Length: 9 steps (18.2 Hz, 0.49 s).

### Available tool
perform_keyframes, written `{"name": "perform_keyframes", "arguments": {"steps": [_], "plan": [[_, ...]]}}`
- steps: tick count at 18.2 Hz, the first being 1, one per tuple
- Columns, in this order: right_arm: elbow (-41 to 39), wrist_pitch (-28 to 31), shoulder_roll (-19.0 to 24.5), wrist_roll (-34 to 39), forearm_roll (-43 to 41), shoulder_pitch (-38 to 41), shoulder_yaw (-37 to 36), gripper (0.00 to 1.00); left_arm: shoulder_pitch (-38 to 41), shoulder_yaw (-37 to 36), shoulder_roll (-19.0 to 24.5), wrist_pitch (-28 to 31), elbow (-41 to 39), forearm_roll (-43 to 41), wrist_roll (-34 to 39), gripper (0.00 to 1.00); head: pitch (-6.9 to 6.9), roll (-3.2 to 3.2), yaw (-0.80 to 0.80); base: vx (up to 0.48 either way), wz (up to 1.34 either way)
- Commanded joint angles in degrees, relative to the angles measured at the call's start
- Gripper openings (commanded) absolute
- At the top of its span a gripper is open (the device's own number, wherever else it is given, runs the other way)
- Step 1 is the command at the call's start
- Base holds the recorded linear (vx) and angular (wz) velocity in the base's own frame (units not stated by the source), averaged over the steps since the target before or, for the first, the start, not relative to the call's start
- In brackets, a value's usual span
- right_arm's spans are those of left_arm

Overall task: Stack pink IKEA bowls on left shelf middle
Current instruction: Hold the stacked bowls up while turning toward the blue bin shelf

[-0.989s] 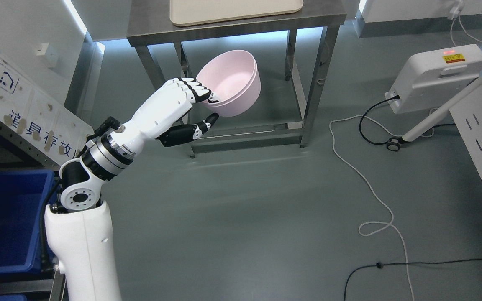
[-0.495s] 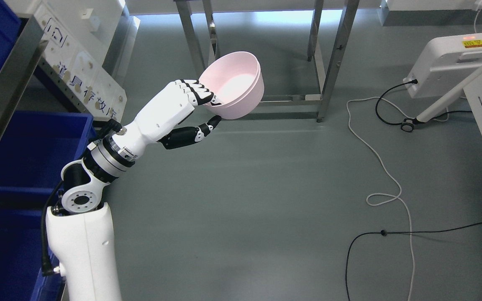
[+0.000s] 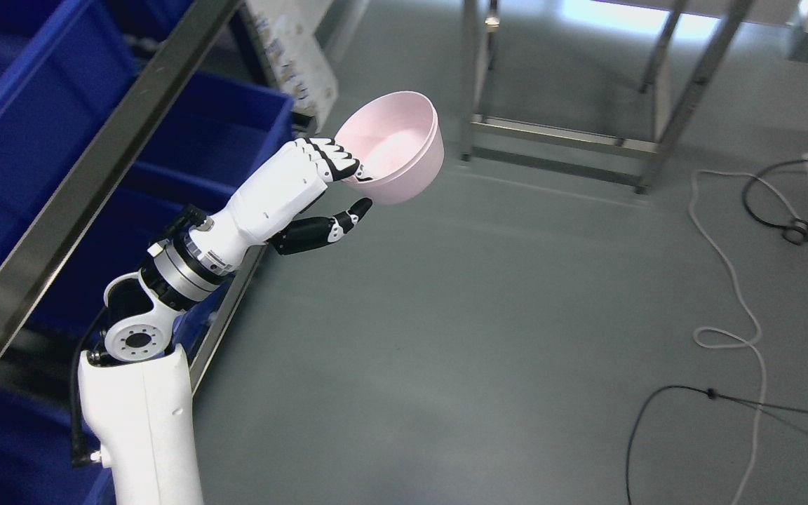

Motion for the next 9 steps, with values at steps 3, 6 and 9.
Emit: {"name": "perform_keyframes", "arguments": {"steps": [3,6,9], "plan": [[0.0,-0.3,-1.0,0.0,0.0,0.0,0.0,1.00,0.3,0.1,1.0,0.2,-0.2,0.0,0.0,0.04,0.00,0.00,0.00,-0.220,1.30],[0.0,-0.3,-1.0,0.0,0.0,0.0,0.0,1.00,0.3,0.1,1.0,0.4,-0.2,0.0,0.0,0.04,0.00,0.00,0.00,-0.151,1.42],[0.0,-0.3,-1.0,0.0,0.0,0.1,0.0,1.00,0.3,0.1,1.0,0.5,-0.2,0.0,0.0,0.04,0.00,0.00,0.00,-0.099,1.46]]}}
